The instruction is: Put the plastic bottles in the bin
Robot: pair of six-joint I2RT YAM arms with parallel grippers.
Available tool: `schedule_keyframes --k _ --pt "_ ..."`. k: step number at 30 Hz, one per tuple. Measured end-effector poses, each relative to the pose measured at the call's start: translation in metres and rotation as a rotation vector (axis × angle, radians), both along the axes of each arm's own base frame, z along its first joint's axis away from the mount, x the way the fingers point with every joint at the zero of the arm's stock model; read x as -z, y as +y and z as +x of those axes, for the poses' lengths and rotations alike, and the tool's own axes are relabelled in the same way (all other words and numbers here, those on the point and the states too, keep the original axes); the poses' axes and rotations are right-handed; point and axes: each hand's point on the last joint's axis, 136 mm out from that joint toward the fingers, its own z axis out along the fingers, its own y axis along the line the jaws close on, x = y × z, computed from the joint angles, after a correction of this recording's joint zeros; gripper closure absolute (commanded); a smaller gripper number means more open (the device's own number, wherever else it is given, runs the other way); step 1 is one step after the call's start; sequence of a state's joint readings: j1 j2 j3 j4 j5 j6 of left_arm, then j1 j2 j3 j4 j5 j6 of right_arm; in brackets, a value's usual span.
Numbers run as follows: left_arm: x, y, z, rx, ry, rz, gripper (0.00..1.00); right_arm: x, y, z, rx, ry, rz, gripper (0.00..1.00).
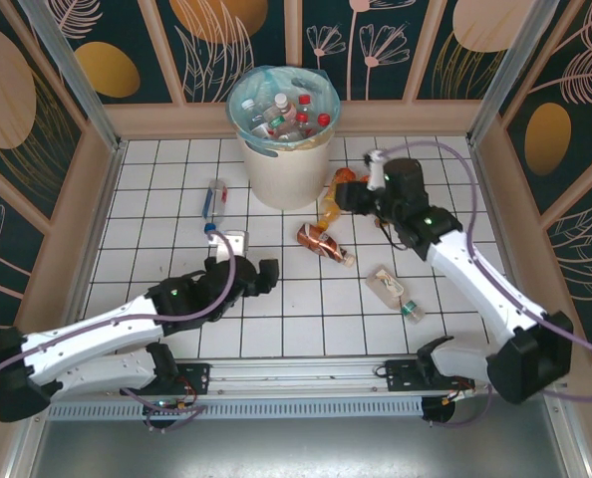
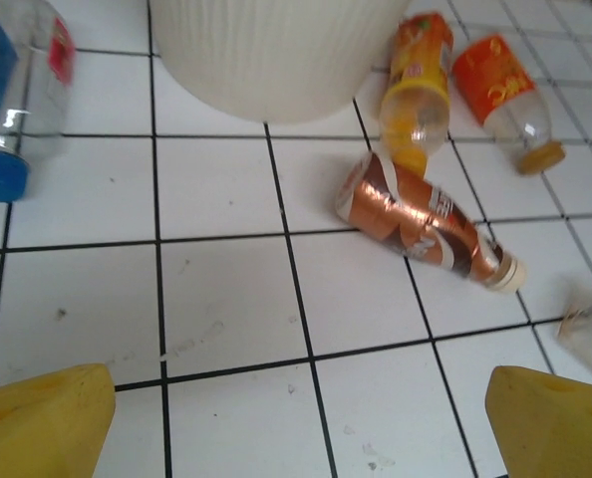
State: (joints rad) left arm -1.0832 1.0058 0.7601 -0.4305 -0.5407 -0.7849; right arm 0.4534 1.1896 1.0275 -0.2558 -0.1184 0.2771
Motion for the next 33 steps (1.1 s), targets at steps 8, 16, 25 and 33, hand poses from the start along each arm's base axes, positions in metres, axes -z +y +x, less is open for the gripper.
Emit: schedule_keyframes --k 8,16,25,33 --pt "0.035 -0.036 0.003 0.107 0.066 0.074 0.06 0.037 -0.087 -0.045 0.373 0.131 0.153 0.39" --pt "0.030 -0.074 0.009 0.188 0.077 0.035 0.07 0.096 -0.132 -0.092 0.747 0.388 0.273 0.33" --pt "0.027 -0.079 0.008 0.205 0.071 -0.002 0.07 0.165 -0.153 -0.145 1.015 0.665 0.277 0.25" --pt "0.033 -0.071 0.004 0.204 0.073 0.000 0.07 0.180 -0.161 -0.168 1.142 0.739 0.335 0.01"
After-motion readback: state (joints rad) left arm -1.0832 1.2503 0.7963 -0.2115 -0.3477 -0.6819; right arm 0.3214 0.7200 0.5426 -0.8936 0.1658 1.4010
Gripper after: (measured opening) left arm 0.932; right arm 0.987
